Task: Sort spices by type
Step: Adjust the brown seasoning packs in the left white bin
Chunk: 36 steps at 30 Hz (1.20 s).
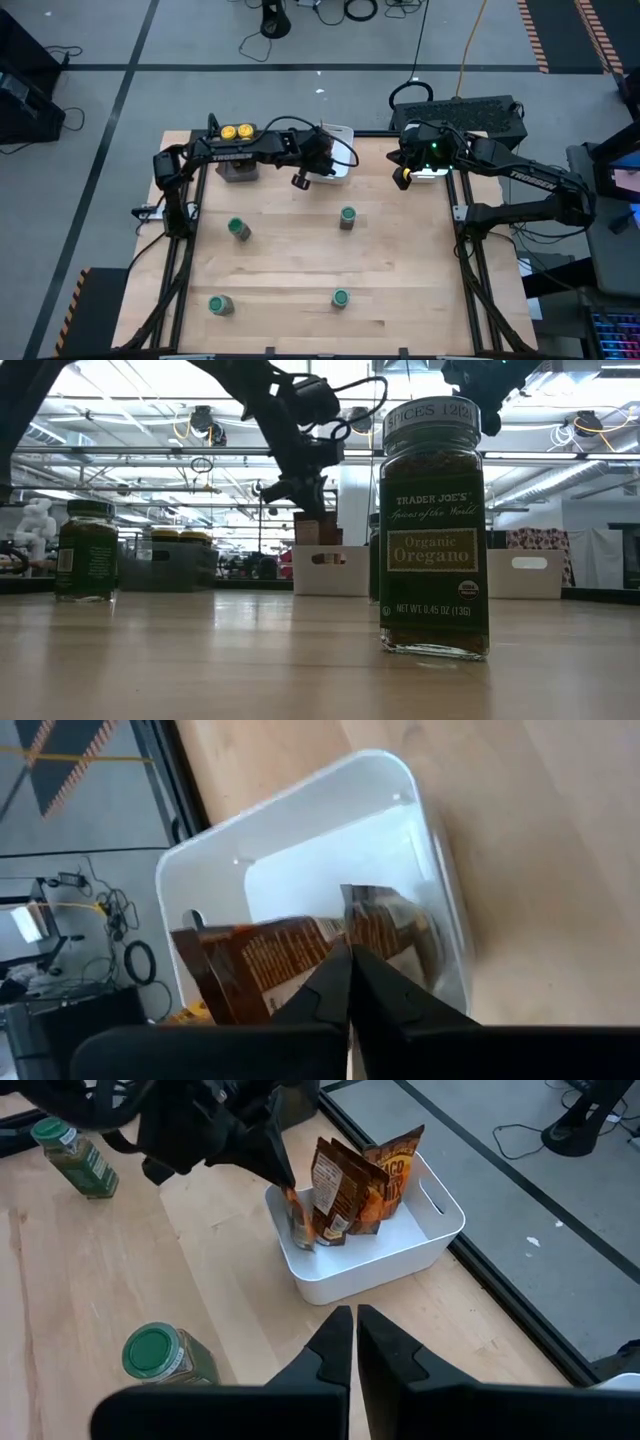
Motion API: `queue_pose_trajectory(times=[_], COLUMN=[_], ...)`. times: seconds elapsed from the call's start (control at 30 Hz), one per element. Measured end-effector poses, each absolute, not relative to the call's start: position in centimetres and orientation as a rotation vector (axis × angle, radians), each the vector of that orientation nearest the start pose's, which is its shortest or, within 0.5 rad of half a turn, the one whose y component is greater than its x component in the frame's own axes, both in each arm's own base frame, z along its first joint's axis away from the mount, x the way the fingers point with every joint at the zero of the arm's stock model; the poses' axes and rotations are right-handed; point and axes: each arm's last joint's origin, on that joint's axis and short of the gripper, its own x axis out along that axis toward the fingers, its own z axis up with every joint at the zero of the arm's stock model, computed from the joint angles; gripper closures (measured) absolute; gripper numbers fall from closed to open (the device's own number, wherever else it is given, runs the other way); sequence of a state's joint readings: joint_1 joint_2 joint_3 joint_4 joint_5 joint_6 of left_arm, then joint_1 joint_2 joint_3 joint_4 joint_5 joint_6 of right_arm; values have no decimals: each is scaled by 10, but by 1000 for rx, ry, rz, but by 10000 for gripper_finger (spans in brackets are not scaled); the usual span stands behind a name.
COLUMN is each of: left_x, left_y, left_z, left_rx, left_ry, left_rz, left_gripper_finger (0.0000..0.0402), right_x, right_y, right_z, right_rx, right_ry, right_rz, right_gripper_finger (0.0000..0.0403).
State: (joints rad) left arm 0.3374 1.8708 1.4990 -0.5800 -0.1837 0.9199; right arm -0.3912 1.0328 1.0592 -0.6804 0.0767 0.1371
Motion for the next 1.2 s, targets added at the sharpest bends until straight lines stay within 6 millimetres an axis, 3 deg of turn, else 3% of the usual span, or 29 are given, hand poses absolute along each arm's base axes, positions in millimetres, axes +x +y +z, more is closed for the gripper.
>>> queue_pose_trajectory(times=[0.63,0.93,1.2], left_x=[380,385,374], left_y=[139,140,137], left_z=[244,266,294], left_rx=[740,674,579], left_ry=[1129,1086,1165], left_rz=[79,142,163], left_gripper_finger=[321,258,212], right_x=[188,188,188], right_y=[-80,-80,-80], right_z=[338,338,338], right_rx=[239,241,241], right_ry=[621,620,620], right_rz=[-497,-498,-498], right_gripper_finger=[403,403,403])
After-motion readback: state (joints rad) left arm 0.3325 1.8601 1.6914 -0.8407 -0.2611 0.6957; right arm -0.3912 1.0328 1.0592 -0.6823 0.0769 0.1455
